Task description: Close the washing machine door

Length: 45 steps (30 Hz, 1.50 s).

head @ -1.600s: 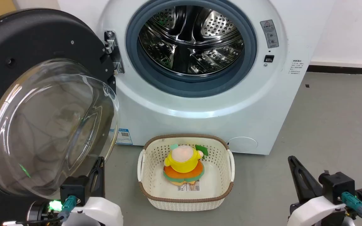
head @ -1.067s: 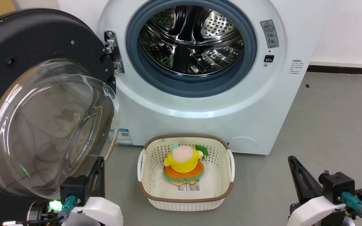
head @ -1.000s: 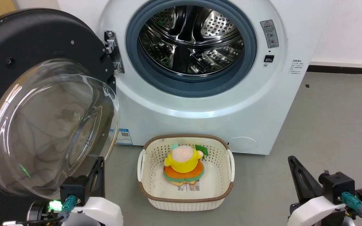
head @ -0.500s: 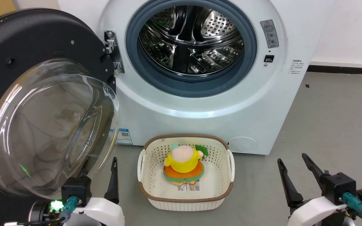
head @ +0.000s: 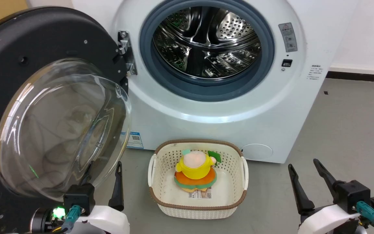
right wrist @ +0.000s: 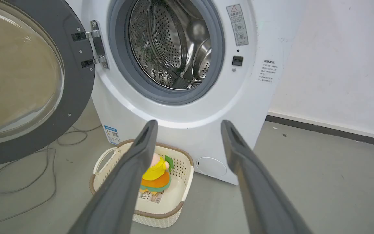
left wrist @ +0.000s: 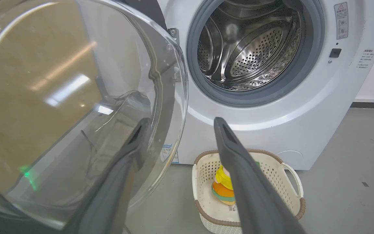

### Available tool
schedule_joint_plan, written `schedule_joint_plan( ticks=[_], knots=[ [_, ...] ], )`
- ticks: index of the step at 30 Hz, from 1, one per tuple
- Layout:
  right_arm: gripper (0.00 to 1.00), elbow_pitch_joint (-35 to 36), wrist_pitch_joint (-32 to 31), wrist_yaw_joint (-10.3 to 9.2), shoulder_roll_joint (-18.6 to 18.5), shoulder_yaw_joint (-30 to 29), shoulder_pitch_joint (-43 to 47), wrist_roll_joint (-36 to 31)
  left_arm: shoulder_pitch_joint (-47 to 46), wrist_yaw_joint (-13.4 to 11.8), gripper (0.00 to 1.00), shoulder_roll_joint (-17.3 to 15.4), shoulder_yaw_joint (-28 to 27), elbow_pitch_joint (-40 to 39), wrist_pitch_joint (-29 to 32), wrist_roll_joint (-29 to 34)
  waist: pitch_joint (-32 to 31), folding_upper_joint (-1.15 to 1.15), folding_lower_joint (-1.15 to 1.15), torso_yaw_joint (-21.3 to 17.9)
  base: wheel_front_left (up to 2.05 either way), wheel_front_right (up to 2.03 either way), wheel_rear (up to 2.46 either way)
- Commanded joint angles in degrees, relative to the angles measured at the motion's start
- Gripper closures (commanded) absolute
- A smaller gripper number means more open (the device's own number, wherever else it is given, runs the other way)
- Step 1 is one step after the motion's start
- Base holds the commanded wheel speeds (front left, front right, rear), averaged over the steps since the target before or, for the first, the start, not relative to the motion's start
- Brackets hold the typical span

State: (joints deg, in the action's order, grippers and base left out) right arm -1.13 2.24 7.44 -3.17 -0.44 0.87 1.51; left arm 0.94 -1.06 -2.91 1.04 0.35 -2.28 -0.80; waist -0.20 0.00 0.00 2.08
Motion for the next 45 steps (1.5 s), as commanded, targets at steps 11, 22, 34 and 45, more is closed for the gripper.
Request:
schedule_joint_plan(
  ticks=[11,22,34,45],
  knots=[
    [0.0,-0.3,1.78,0.01,0.07,0.44,0.32,0.53,0.68,-0.76,0.0,0.01,0.41,-0.26,-1.81,-0.77,-0.29,0.0,0.0,3.07,0.0,0.0,0.0],
    [0.0,-0.75,2.96,0.02,0.1,0.89,0.57,1.03,1.3,-1.32,0.0,0.01,0.55,-0.67,-3.13,-1.02,-0.79,0.0,0.0,6.75,0.0,0.0,0.0],
    [0.0,-0.94,4.08,0.02,0.13,1.62,0.49,1.26,1.8,-2.12,0.0,0.01,1.02,-1.17,-4.56,-1.48,-1.01,0.0,0.0,10.84,0.0,0.0,0.0],
    [0.0,-1.89,5.27,0.02,-0.08,2.98,-0.53,1.62,2.33,-3.2,0.0,0.01,1.07,-2.33,-5.88,-1.86,-0.58,0.0,0.0,13.78,0.0,0.0,0.0]
  ],
)
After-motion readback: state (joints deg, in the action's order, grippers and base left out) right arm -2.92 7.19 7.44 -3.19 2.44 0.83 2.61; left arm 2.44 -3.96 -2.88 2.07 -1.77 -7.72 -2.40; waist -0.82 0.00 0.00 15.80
